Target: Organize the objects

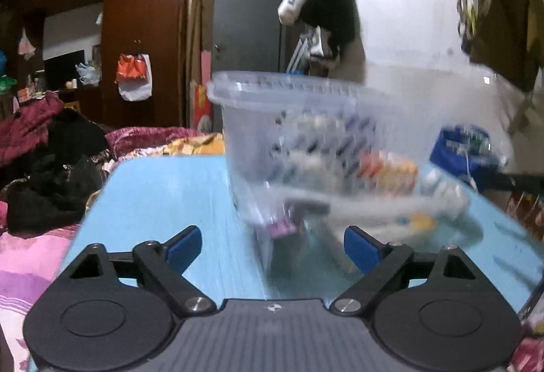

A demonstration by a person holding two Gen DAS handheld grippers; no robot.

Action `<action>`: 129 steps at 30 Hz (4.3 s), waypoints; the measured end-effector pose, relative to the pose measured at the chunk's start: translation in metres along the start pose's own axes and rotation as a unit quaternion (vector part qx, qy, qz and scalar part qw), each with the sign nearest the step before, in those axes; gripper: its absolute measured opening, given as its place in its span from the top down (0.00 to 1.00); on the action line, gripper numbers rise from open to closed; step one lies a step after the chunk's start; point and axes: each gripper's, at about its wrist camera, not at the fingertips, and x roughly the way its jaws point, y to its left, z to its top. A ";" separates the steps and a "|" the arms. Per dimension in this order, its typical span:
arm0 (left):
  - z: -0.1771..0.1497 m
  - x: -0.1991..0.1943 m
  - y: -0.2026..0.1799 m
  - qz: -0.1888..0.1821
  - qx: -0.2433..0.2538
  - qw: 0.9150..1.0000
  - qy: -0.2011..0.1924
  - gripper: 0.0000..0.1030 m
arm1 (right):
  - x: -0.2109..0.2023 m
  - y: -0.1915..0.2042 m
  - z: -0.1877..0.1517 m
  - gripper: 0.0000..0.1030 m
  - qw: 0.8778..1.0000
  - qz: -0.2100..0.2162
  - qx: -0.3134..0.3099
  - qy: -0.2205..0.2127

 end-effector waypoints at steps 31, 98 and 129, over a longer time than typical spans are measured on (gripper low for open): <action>-0.005 0.012 0.016 0.037 -0.062 0.997 -0.017 0.66 | 0.014 -0.011 -0.015 0.56 1.000 -0.009 0.019 0.010; 0.091 0.003 -0.008 0.027 -0.002 0.999 -0.041 0.16 | 0.010 0.054 0.073 0.00 0.996 -0.032 -0.080 -0.018; 0.002 0.035 0.028 -0.068 -0.112 0.989 0.063 0.47 | 0.035 0.000 -0.011 0.55 0.991 0.061 0.083 0.086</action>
